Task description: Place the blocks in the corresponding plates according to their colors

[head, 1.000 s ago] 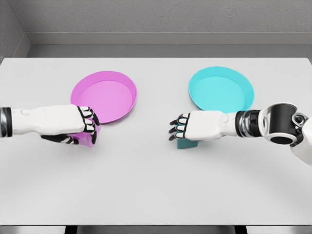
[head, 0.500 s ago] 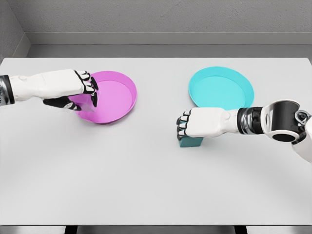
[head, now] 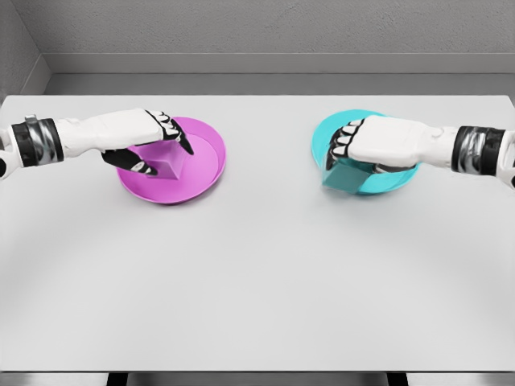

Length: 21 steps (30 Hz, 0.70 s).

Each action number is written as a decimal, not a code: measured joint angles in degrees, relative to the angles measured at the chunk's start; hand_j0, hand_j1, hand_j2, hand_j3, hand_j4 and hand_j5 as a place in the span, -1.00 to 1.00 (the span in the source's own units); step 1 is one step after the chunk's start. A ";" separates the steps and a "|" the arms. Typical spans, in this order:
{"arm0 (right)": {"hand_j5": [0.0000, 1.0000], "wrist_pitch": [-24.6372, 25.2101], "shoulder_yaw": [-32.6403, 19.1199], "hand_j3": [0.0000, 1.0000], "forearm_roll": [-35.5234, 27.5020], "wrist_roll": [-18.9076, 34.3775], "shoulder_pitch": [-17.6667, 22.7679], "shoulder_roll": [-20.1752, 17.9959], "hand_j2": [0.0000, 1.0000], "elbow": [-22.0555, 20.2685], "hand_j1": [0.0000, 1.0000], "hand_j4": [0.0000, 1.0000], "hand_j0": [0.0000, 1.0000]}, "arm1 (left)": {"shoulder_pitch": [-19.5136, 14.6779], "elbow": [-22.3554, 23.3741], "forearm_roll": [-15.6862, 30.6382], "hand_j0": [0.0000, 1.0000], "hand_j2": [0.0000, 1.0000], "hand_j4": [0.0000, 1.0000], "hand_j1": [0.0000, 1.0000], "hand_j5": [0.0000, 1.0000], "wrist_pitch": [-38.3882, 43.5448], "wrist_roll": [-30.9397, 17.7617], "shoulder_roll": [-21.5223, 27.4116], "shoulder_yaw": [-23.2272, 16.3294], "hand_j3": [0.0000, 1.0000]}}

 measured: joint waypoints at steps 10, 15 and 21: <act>0.79 -0.06 -8.70 0.79 -5.93 0.04 -0.97 0.99 0.79 12.61 0.79 0.79 0.79 | -1.23 1.42 0.55 1.00 1.00 1.00 1.00 1.00 0.01 0.00 -0.62 0.19 1.00; 1.00 0.00 -9.35 1.00 -6.36 0.00 -1.23 3.03 1.00 13.77 1.00 1.00 1.00 | -0.62 1.91 4.20 1.00 1.00 1.00 1.00 1.00 0.00 0.00 3.42 0.45 1.00; 1.00 0.01 -9.78 1.00 -6.48 0.00 -1.49 3.51 1.00 15.15 1.00 1.00 1.00 | 1.58 2.48 8.52 1.00 1.00 1.00 1.00 1.00 -0.03 0.00 7.81 0.51 1.00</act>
